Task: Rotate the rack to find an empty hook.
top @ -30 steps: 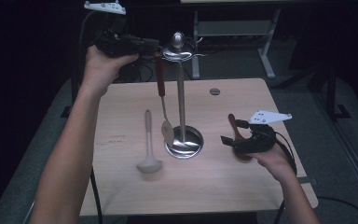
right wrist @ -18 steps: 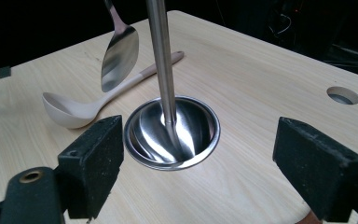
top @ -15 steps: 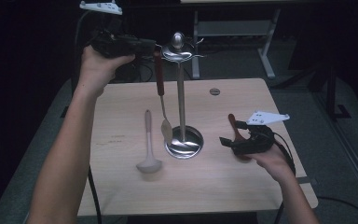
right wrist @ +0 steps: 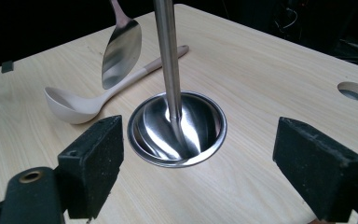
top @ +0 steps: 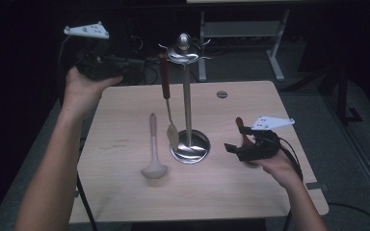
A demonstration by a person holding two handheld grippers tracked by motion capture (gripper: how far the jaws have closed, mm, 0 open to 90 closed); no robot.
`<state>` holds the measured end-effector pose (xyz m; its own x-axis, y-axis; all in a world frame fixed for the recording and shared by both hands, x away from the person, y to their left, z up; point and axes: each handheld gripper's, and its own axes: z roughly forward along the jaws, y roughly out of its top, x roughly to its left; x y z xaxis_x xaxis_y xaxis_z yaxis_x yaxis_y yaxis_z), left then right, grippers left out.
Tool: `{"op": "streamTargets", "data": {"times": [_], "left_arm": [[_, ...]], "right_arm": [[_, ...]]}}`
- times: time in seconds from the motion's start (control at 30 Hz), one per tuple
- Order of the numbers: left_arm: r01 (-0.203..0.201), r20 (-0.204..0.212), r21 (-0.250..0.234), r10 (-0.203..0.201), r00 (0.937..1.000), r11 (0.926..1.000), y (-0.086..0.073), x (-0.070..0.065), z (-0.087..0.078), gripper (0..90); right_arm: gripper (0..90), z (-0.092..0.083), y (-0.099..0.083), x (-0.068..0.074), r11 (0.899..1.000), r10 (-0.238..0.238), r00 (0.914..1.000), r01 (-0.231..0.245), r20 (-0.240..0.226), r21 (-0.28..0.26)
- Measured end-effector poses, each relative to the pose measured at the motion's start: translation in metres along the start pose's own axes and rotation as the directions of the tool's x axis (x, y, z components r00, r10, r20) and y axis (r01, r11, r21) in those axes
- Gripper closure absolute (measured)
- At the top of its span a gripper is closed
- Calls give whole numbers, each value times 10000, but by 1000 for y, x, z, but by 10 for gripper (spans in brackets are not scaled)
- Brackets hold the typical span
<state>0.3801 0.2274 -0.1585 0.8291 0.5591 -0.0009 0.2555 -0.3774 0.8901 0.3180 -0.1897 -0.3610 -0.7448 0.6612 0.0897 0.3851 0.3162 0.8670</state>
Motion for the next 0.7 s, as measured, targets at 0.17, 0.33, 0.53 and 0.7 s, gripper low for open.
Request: {"op": "streamTargets", "data": {"times": [0.17, 0.33, 0.53, 0.7], "left_arm": [[131, -68, 448, -129, 9999, 9989, -33, -7, 8, 899], [702, 18, 768, -705, 9975, 9946, -75, -7, 22, 900], [1452, 119, 1237, -1478, 9889, 9816, -127, -8, 46, 899], [1975, 212, 1791, -2045, 9786, 9638, -166, -10, 73, 900]], "right_arm": [[161, 1, 0, 1, 10000, 17, 10000, -17, -14, 29], [161, 3, -2, 1, 10000, 56, 10000, -56, -20, 56], [161, 8, -9, 2, 9996, 132, 9999, -131, -45, 231], [161, 12, -15, 2, 9991, 181, 9998, -180, -4, 392]]}}
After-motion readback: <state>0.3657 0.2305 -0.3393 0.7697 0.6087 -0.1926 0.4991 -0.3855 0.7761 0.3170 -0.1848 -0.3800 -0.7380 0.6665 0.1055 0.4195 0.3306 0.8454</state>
